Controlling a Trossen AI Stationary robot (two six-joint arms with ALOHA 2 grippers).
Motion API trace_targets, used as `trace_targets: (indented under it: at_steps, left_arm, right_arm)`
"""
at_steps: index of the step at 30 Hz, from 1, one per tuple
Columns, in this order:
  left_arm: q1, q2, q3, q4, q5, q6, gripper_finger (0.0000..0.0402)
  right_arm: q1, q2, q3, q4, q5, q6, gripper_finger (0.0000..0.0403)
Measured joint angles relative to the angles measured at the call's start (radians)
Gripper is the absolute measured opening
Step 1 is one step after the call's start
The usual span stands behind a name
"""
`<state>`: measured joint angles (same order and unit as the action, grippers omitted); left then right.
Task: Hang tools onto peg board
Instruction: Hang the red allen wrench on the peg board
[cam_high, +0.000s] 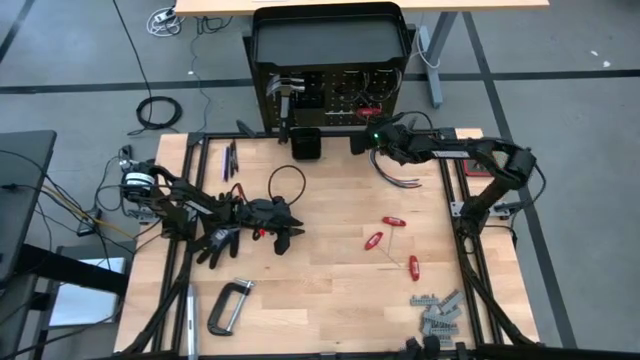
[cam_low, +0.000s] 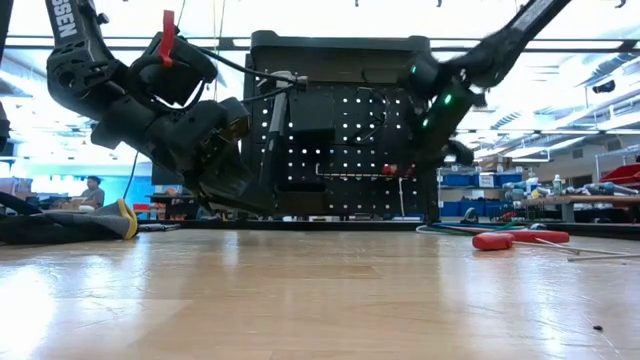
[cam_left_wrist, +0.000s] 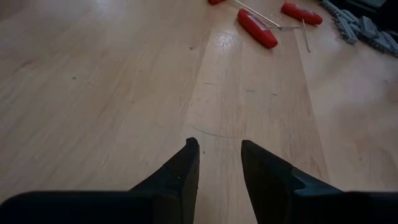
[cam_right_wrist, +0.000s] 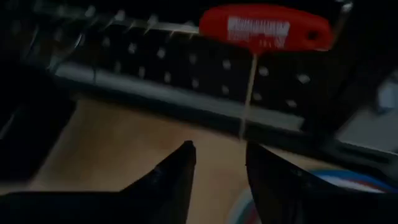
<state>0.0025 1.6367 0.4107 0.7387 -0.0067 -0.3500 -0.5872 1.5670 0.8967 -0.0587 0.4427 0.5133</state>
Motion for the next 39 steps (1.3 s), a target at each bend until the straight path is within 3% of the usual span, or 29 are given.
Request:
trace_targets:
  at_steps: [5, 10, 14, 18, 21, 28, 39]
  left_arm:
    - [0.000, 0.000, 0.000, 0.004, 0.000, 0.000, 0.0125]
    - [0.000, 0.000, 0.000, 0.033, 0.000, 0.002, 0.0125]
    - [-0.005, 0.000, 0.000, 0.047, -0.001, -0.001, 0.0125]
    - [-0.017, 0.000, 0.000, 0.056, -0.001, -0.002, 0.0125]
    - [-0.023, 0.000, 0.000, 0.058, -0.001, -0.002, 0.0125]
    - [-0.023, 0.000, 0.000, 0.065, -0.035, 0.000, 0.0125]
    - [-0.023, 0.000, 0.000, 0.081, -0.048, 0.003, 0.0125]
  right_arm:
    - [0.156, -0.199, -0.001, -0.326, 0.001, -0.093, 0.0181]
    - [0.450, -0.339, -0.035, -0.463, -0.061, -0.095, 0.0184]
    - [0.691, -0.351, -0.083, -0.480, -0.206, 0.120, 0.0168]
    - [0.903, -0.254, -0.097, -0.504, -0.110, 0.404, 0.0144]
    - [1.001, -0.155, -0.080, -0.525, -0.106, 0.520, 0.0125]
    - [1.102, 0.009, -0.065, -0.591, -0.156, 0.657, 0.0111]
    - [1.035, 0.085, -0.064, -0.589, -0.062, 0.619, 0.0107]
